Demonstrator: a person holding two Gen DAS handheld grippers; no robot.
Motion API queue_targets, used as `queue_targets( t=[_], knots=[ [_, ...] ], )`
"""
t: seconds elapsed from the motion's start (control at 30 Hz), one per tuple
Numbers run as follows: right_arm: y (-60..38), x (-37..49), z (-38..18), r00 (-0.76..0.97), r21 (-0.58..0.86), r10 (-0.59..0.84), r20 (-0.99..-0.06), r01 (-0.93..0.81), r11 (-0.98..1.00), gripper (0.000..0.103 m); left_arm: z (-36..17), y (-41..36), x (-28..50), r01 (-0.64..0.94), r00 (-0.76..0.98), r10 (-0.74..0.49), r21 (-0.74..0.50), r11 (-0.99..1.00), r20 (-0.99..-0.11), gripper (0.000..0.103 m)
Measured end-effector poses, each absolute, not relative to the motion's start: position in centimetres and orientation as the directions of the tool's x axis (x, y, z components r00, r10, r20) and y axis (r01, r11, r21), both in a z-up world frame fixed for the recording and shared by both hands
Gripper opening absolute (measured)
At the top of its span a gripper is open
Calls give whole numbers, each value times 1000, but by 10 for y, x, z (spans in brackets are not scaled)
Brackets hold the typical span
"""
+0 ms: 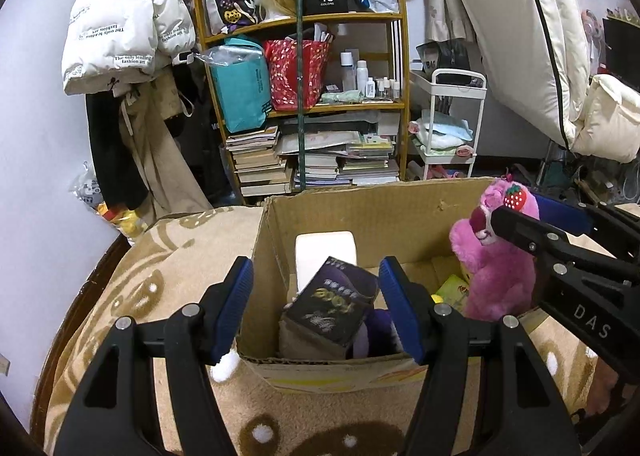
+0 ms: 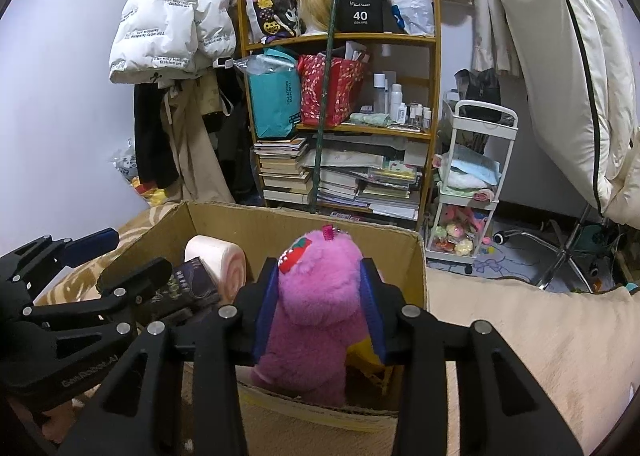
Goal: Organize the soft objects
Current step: 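Open the left tool to drop the Face box in while the right tool releases the bear inside, then withdraw both open tools back from the box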
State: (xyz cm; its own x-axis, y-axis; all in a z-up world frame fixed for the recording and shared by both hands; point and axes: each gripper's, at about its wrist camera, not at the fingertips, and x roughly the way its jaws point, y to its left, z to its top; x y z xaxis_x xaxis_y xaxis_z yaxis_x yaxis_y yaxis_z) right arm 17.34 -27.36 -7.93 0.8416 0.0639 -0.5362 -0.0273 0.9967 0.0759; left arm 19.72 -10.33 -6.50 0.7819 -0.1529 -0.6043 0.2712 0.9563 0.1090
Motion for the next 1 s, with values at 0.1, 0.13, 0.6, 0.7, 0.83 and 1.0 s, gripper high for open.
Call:
queue_targets(
  t=[0.1,0.13,0.6,0.7,0.83,1.0],
  knots=[
    [-273,174,-79,841,79,67,-538,-29,996,45,-65,-103,198,267,779,-147,111,957,-610,66],
    [-273,173,-79,840,83,70,-537,-30,996,48,-64,-103,197,265,779,-144,112,958,-611,67],
    [-275,150,-53,875,120,67,-479,-11,993,82,-39,-75,179,182,813,-81,121,976,-576,79],
    [-270,139,-45,885,94,50,-462,-7,996,92,-30,-68,170,166,822,-70,121,979,-566,82],
    [-267,125,-35,894,97,50,-445,-8,995,102,-19,-62,152,152,842,-49,149,977,-537,88],
    [-266,108,-24,900,92,39,-434,1,996,103,-4,-57,132,165,843,-67,137,977,-534,93]
  ],
)
